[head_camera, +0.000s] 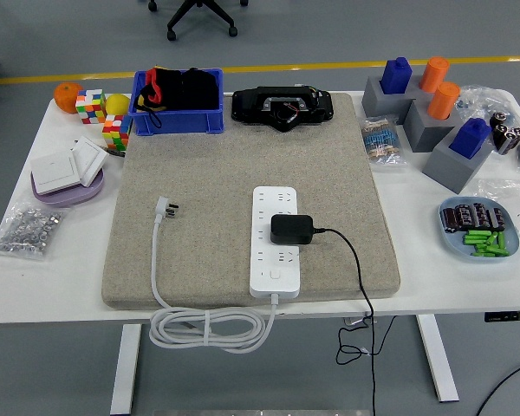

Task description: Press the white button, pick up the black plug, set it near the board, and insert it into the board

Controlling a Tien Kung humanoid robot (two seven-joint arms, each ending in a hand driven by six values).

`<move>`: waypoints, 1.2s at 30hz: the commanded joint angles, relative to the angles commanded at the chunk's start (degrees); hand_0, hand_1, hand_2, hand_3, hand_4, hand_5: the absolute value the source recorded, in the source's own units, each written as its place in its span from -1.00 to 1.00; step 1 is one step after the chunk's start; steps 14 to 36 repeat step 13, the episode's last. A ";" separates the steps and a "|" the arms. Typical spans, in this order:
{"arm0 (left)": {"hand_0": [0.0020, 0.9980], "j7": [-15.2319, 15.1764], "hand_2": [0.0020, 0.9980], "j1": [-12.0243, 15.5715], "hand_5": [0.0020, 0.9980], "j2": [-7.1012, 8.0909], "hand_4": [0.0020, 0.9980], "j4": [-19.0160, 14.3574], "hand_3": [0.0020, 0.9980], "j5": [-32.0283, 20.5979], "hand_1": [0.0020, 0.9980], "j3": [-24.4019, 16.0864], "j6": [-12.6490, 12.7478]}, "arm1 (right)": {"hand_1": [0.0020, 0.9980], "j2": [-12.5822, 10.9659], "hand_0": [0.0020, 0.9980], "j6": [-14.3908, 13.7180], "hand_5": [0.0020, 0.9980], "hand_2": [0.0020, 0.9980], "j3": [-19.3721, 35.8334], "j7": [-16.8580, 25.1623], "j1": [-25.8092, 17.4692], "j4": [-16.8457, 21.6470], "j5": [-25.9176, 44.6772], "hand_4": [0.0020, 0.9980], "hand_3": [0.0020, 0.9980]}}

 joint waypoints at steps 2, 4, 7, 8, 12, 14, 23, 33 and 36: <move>0.54 0.06 0.33 0.09 0.05 -0.12 0.30 0.00 0.46 0.21 0.42 0.05 -0.07 | 0.51 0.01 0.64 0.44 0.57 0.48 -0.13 -0.97 0.11 0.10 -0.33 1.00 0.44; 0.54 0.10 0.33 0.12 0.05 -0.20 0.30 0.00 0.46 0.53 0.42 -0.02 -0.11 | 0.51 0.11 0.64 1.20 0.57 0.48 -0.05 -2.30 0.15 0.15 -0.63 1.00 0.44; 0.54 0.04 0.33 0.13 0.05 -0.24 0.30 0.00 0.46 0.75 0.42 -0.05 -0.15 | 0.59 0.28 0.70 1.77 0.56 0.61 0.10 -3.27 -0.07 0.06 -0.87 1.00 0.58; 0.54 0.04 0.33 0.16 0.05 -0.26 0.30 0.00 0.46 0.84 0.42 -0.17 -0.16 | 0.59 0.34 0.70 1.80 0.56 0.61 0.12 -3.29 -0.16 -0.08 -0.87 1.00 0.58; 0.54 0.04 0.33 0.24 0.05 -0.40 0.30 0.00 0.46 1.17 0.42 -0.58 -0.18 | 0.59 0.33 0.70 2.03 0.56 0.61 0.00 -3.67 -0.03 -0.70 -1.08 1.00 0.58; 0.54 0.05 0.33 0.25 0.05 -0.45 0.30 0.00 0.46 1.27 0.42 -0.60 -0.21 | 0.59 0.30 0.70 2.11 0.56 0.61 -0.10 -3.86 0.04 -0.71 -1.19 1.00 0.58; 0.54 0.05 0.33 0.25 0.05 -0.45 0.30 0.00 0.46 1.27 0.42 -0.60 -0.21 | 0.59 0.30 0.70 2.11 0.56 0.61 -0.10 -3.86 0.04 -0.71 -1.19 1.00 0.58; 0.54 0.05 0.33 0.25 0.05 -0.45 0.30 0.00 0.46 1.27 0.42 -0.60 -0.21 | 0.59 0.30 0.70 2.11 0.56 0.61 -0.10 -3.86 0.04 -0.71 -1.19 1.00 0.58; 0.54 0.05 0.33 0.25 0.05 -0.45 0.30 0.00 0.46 1.27 0.42 -0.60 -0.21 | 0.59 0.30 0.70 2.11 0.56 0.61 -0.10 -3.86 0.04 -0.71 -1.19 1.00 0.58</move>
